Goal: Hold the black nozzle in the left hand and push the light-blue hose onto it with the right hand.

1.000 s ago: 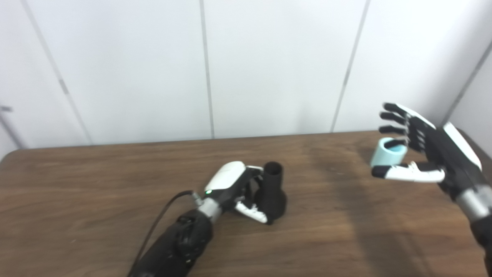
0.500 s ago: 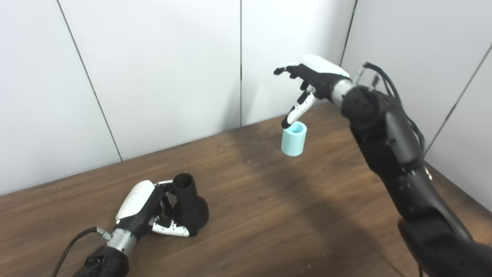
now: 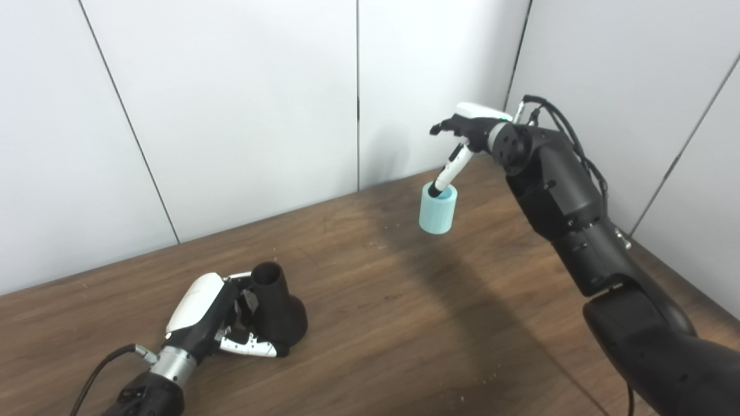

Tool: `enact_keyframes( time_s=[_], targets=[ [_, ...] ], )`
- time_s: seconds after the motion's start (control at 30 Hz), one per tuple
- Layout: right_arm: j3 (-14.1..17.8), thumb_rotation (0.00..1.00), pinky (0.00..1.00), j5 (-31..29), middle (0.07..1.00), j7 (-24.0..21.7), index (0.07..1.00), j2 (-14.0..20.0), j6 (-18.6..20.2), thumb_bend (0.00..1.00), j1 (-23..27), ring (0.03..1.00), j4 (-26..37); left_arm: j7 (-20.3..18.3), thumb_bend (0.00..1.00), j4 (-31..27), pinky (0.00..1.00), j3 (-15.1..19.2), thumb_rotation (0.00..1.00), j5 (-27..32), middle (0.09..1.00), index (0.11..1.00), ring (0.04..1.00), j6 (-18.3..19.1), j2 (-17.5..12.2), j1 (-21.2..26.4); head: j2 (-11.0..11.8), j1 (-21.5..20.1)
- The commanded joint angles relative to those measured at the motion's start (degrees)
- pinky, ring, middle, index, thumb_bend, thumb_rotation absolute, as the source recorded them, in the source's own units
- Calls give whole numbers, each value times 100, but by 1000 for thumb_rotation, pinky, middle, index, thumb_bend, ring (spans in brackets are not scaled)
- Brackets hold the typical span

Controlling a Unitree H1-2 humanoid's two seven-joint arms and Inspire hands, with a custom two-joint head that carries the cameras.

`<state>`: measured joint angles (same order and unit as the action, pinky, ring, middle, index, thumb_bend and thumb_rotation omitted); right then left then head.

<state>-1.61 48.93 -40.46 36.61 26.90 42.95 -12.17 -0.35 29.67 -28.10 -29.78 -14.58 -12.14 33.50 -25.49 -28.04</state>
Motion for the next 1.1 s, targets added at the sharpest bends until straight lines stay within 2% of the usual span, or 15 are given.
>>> enact_keyframes(
  time_s=[0.0,0.23,0.47,0.6,0.7,0.8,0.87,0.9,0.93,1.07],
  targets=[
    [2,207,811,-186,935,186,895,147,-17,886,357,924,-7,-328,527,452,418,-57,0,-326,475,486,486,386,-464,-340,-8,-7],
    [-279,197,771,-340,930,152,899,151,-1,895,376,885,-429,-452,527,368,399,-42,0,-277,468,488,478,478,-459,-354,-20,57],
    [-279,210,787,-260,933,50,902,51,2,898,367,900,-649,-461,528,281,404,-30,0,-283,463,490,476,522,-445,-404,-47,86],
    [-414,221,794,-312,921,153,892,61,-1,911,346,894,-736,-474,527,270,409,-15,0,-263,459,491,480,528,-442,-414,-74,107],
    [-616,205,809,-343,888,420,870,128,-85,906,301,878,-753,-483,527,275,406,-12,0,-269,455,492,479,535,-439,-414,-73,105],
    [-825,145,838,-305,843,874,841,213,-411,877,247,848,-849,-490,527,268,419,-14,0,-277,450,493,478,522,-443,-419,-85,127],
    [-916,125,794,-299,820,1220,824,248,-626,862,212,823,-933,-499,527,246,428,-10,0,-274,451,493,479,526,-448,-425,-99,145],
    [-955,106,703,-291,785,1430,800,255,-745,840,193,776,-999,-502,527,234,432,-8,0,-273,453,492,483,531,-449,-429,-112,151],
    [-985,96,664,-296,767,1578,788,261,-824,830,183,750,-1049,-505,527,227,434,-6,0,-273,453,492,484,536,-450,-431,-112,151],
    [-1082,55,602,-324,722,2006,754,238,-997,810,151,681,-1215,-545,527,149,442,-11,0,-288,453,492,490,631,-445,-477,-130,166]
  ],
)
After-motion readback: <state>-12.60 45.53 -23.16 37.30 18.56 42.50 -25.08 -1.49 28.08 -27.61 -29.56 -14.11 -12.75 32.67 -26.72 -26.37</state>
